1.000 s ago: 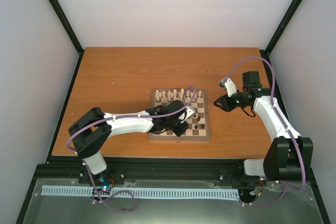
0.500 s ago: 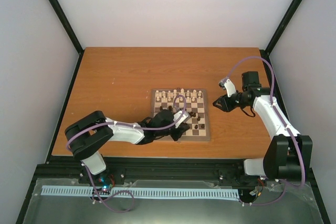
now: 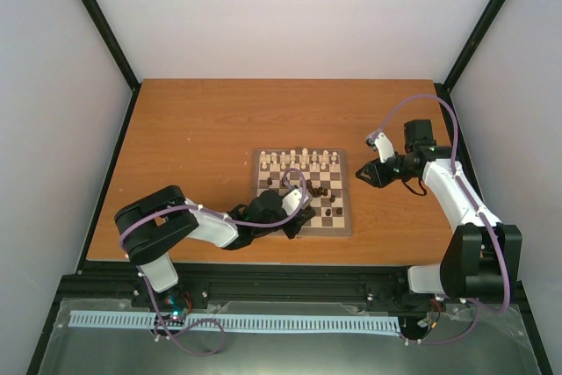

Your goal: Set up the chess pieces on the board

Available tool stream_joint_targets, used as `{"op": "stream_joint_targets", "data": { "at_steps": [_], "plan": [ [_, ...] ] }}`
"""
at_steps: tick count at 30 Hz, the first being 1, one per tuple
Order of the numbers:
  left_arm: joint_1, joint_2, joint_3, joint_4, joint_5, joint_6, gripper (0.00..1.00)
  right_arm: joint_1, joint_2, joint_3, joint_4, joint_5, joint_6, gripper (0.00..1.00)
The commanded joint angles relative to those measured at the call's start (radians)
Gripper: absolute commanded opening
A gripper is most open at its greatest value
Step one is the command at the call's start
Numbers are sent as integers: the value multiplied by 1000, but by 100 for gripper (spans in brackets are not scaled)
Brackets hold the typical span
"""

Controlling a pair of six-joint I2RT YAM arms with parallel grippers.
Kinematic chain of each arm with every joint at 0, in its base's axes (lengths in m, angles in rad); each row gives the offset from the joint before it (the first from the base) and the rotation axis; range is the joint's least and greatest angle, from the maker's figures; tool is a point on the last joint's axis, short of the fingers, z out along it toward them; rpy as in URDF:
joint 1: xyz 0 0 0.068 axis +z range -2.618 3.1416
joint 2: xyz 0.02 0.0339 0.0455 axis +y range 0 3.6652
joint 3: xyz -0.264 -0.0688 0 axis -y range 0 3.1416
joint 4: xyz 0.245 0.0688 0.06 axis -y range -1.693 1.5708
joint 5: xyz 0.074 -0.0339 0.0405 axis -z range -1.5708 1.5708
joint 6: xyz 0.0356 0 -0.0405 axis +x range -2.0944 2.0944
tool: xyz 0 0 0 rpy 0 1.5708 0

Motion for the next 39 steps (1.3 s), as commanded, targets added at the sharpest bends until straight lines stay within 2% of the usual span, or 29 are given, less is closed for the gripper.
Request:
{"op": "stream_joint_targets", "data": {
  "at_steps": [1, 3, 12, 18, 20, 23, 27, 35, 39],
  "plan": [
    [-12, 13, 24, 43, 29, 27, 6, -10, 10, 2, -8, -18, -15, 30],
    [-12, 11, 29, 22, 40, 31, 16, -9, 11, 2, -11, -28, -18, 31],
    [-12, -66, 47, -83, 51, 53, 25, -9, 12, 4, -17, -36, -24, 31],
    [-11, -164, 71, -227, 26, 67, 44, -8, 20, 6, -21, -46, -25, 32],
    [-12, -187, 103, -333, -20, 59, 44, -8, 21, 6, -22, -50, -25, 32],
    [-12, -199, 154, -521, -43, 58, 38, -8, 20, 8, -22, -49, -25, 32],
    [-11, -195, 194, -654, -41, 74, 32, -8, 20, 11, -25, -52, -25, 32],
    [-14, -119, 276, -735, -3, 104, 25, -8, 14, 7, -27, -56, -29, 32],
    [-15, -94, 311, -786, -90, 54, 25, -8, 17, 7, -30, -61, -28, 32]
  ]
}}
